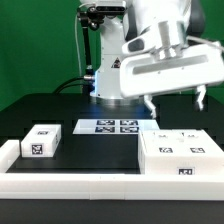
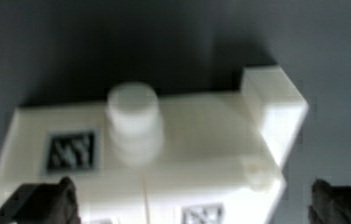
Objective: Assemble cabinet
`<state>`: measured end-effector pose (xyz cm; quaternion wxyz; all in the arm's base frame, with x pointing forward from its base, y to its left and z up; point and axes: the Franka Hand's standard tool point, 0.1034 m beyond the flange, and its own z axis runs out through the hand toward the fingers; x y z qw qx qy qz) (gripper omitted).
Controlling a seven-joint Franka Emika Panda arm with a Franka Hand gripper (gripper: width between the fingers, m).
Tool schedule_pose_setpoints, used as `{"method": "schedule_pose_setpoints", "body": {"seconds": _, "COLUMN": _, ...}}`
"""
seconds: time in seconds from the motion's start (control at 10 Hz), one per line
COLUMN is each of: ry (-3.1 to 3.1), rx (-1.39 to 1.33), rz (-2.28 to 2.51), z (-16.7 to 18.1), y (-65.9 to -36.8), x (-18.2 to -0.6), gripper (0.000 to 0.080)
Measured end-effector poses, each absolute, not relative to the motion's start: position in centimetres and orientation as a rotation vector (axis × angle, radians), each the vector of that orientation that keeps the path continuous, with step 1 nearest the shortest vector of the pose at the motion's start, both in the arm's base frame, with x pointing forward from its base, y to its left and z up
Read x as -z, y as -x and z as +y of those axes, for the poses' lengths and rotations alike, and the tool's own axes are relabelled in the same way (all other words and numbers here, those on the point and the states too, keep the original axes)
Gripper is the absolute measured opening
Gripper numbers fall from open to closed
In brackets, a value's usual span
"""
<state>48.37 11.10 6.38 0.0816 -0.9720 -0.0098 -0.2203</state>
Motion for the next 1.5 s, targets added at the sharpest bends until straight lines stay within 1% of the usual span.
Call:
{"method": "schedule_pose_setpoints", "body": {"seconds": 0.1, "ry": 2.916, "rx": 0.623, "rz": -0.011, "z": 11.0, "y": -48.0, "x": -5.7, "gripper": 0.0649}}
{"method": "schedule_pose_setpoints", "body": {"seconds": 0.2, "ry": 2.911, "rx": 0.652, "rz": -0.005, "z": 10.8, "y": -47.6, "x": -5.1, "gripper": 0.0649}}
{"method": "schedule_pose_setpoints", "body": {"seconds": 0.3, "ry": 2.947, "rx": 0.548, "rz": -0.014, "z": 10.1, "y": -46.5, "x": -3.3, "gripper": 0.0649}}
{"method": "schedule_pose_setpoints", "body": {"seconds": 0.5, "ry": 2.963, "rx": 0.535, "rz": 0.003, "z": 9.5, "y": -47.7, "x": -3.9, "gripper": 0.0649}}
{"method": "schedule_pose_setpoints", "body": {"seconds": 0.7, "ry": 2.966, "rx": 0.539, "rz": 0.026, "z": 10.2, "y": -48.5, "x": -4.5, "gripper": 0.0649}}
{"method": "schedule_pose_setpoints", "body": {"seconds": 1.1, "ry": 2.972, "rx": 0.539, "rz": 0.007, "z": 9.8, "y": -48.4, "x": -4.2, "gripper": 0.0649}}
{"method": "schedule_pose_setpoints", "body": {"seconds": 1.3, "ry": 2.994, "rx": 0.570, "rz": -0.042, "z": 8.8, "y": -50.3, "x": -4.1, "gripper": 0.0649}}
{"method": "schedule_pose_setpoints", "body": {"seconds": 1.5, "ry": 2.995, "rx": 0.586, "rz": -0.036, "z": 8.8, "y": -51.0, "x": -3.4, "gripper": 0.0649}}
